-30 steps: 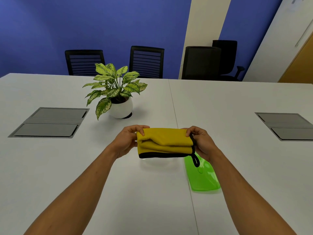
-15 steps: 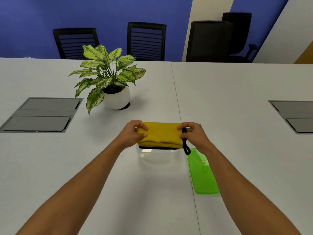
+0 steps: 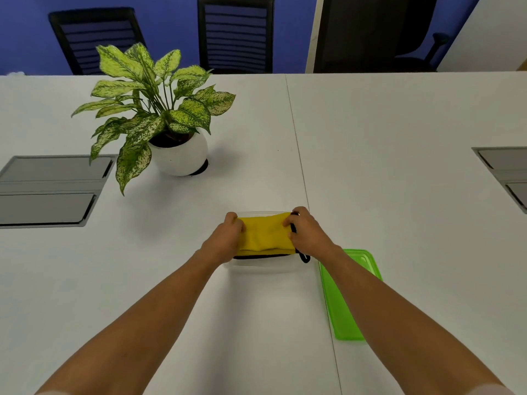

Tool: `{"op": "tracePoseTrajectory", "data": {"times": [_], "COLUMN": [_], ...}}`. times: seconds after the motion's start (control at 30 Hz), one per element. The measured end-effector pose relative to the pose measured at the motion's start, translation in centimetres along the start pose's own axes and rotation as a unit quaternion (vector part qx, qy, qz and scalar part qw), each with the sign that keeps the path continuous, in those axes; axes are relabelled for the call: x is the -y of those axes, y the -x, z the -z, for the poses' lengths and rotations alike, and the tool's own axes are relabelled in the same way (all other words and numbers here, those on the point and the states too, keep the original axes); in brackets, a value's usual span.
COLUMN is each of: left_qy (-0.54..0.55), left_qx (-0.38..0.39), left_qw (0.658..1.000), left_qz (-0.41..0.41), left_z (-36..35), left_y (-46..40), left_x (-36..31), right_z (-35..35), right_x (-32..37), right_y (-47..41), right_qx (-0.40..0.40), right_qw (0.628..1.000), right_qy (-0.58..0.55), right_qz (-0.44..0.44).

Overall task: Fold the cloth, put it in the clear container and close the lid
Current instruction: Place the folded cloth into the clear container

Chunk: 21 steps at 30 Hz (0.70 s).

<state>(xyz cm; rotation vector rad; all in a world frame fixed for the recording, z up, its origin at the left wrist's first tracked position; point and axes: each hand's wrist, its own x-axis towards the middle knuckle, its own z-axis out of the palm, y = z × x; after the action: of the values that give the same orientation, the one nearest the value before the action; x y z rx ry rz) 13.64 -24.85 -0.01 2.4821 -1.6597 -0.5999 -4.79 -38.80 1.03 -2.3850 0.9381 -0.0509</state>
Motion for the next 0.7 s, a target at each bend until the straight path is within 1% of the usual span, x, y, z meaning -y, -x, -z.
{"op": "tracePoseTrajectory", "data": {"times": [0.07, 0.13, 0.2, 0.3, 0.47, 0.57, 0.7], "left_qy": [-0.057, -0.098, -0.121, -0.143, -0.186, -0.213, -0.265], "left_qx": [0.010, 0.021, 0.034, 0.053, 0.054, 0.055, 0.039], "left_qw": [0.998, 0.995, 0.992, 0.988, 0.981, 0.975, 0.963], "left_qz": [0.007, 0.025, 0.034, 0.030, 0.005, -0.007, -0.034], "left_z": [-0.2, -0.2, -0.4, -1.1, -2.3, -2.9, -3.7], "left_y": [-0.3, -0.6, -0.9, -1.7, -2.5, -2.8, -2.8], "left_x": [-0.3, -0.8, -1.3, -1.5, -0.8, -0.4, 0.1], "right_z": [-0.6, -1.3, -1.8, -2.7, -3.6, -4.1, -4.8], "right_x": [0.1, 0.5, 0.9, 0.9, 0.3, 0.3, 0.0], "right_y": [-0.5, -0.8, -1.0, -1.5, -2.1, -2.5, -2.4], "right_qx": [0.020, 0.050, 0.067, 0.094, 0.096, 0.089, 0.077], "right_qw": [0.998, 0.991, 0.981, 0.967, 0.953, 0.952, 0.949], "right_qy": [0.047, 0.120, 0.177, 0.235, 0.284, 0.291, 0.302], "right_qz": [0.021, 0.035, 0.038, 0.040, 0.042, 0.042, 0.051]}}
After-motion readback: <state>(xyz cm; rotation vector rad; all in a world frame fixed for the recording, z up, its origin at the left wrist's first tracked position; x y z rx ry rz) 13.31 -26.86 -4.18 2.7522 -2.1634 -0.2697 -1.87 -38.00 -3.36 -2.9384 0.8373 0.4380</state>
